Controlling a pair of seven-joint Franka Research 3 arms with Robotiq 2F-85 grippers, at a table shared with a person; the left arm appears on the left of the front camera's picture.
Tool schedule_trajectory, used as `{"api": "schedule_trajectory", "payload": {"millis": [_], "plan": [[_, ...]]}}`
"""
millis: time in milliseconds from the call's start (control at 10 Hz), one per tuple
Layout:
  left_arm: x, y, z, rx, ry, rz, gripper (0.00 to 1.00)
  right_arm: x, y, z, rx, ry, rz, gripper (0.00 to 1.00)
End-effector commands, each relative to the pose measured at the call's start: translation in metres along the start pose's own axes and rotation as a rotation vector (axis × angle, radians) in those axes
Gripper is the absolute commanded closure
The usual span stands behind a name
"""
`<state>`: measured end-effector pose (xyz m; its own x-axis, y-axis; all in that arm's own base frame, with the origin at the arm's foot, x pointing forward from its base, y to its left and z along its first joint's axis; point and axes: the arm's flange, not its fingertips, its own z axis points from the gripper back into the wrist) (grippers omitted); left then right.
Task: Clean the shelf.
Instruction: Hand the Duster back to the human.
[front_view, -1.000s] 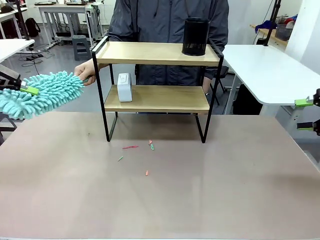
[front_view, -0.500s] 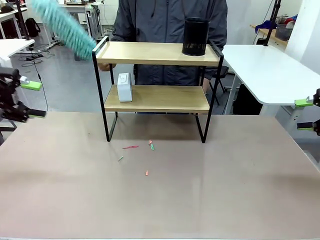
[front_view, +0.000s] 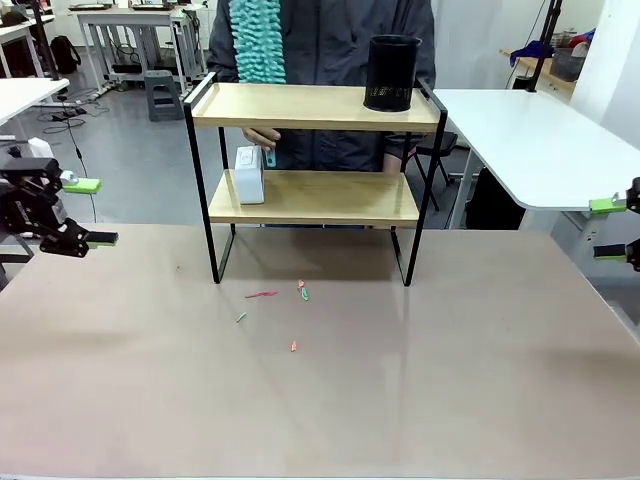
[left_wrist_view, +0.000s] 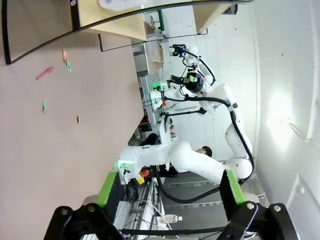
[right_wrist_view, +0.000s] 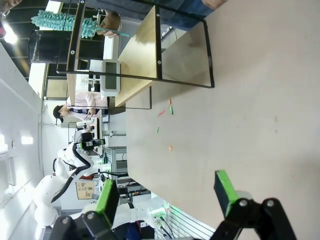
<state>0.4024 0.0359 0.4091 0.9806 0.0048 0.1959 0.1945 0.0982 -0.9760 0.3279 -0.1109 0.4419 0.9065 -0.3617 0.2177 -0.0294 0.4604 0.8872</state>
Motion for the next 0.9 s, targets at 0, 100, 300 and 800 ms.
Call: {"api": "schedule_trajectory", "payload": {"millis": [0,100,300,800], "plan": [[-0.0103,-0.0169,-0.0010,0.036,-0.003,-0.004,0.00,-0.0034,-0.0021,0.0014,0.002,0.001,0.006,0.00],[-0.0103,-0.0169,-0.0010,0.036,-0.003,-0.004,0.00,-0.0034,-0.0021,0.0014,0.002,0.001,0.006,0.00],[-0.0103,-0.0169,-0.0010,0.036,-0.003,-0.004,0.00,-0.0034,-0.0021,0.0014,0.002,0.001,0.006,0.00],[-0.0103,-0.0169,-0.0010,0.036,-0.003,-0.004,0.00,-0.0034,-0.0021,0.0014,0.002,0.001,0.006,0.00]]}}
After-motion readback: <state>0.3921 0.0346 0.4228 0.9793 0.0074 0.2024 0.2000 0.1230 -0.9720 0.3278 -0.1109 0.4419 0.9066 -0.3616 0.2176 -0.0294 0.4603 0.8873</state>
